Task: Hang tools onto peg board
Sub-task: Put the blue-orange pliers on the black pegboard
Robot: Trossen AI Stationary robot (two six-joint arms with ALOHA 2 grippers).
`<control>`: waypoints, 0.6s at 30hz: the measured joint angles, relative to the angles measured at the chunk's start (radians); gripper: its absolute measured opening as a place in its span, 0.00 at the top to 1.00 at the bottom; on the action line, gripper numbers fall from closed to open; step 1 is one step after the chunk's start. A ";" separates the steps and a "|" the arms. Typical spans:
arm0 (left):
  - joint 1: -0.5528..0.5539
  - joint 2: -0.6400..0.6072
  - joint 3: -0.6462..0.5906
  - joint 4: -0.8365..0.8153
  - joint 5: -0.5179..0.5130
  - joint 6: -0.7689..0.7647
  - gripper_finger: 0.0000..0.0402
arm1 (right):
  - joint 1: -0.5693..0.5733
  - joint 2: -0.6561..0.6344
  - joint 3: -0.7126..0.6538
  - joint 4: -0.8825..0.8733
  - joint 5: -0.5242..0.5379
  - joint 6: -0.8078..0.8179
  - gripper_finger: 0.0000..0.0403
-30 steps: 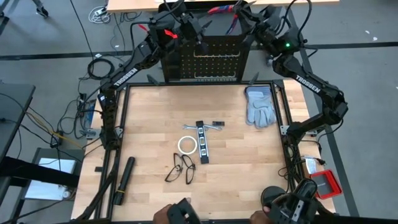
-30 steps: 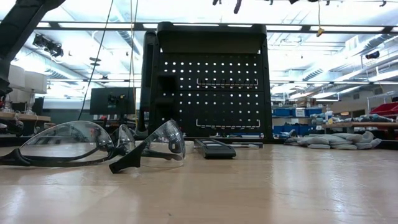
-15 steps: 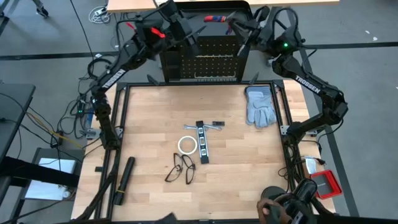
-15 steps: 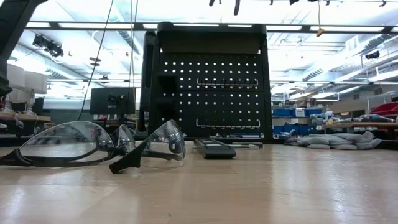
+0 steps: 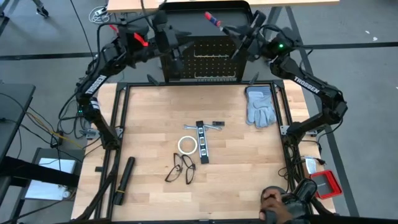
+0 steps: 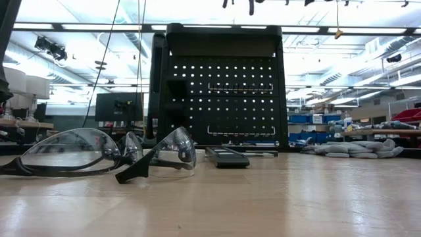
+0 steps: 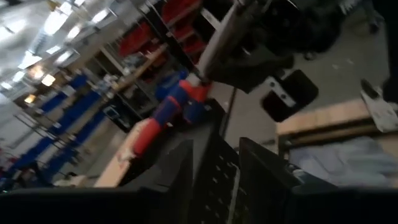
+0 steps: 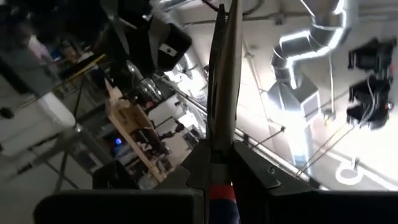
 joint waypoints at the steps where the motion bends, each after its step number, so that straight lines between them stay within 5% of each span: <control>1: -0.001 0.000 -0.008 -0.006 0.002 -0.002 0.69 | 0.006 0.006 0.000 -0.005 -0.001 -0.024 0.86; 10: -0.006 -0.082 -0.166 0.088 -0.024 -0.006 0.82 | 0.041 0.070 0.000 0.005 0.140 -0.150 0.87; 18: -0.003 -0.270 -0.461 0.280 -0.048 -0.001 0.90 | 0.048 0.084 0.000 -0.030 0.179 -0.211 0.87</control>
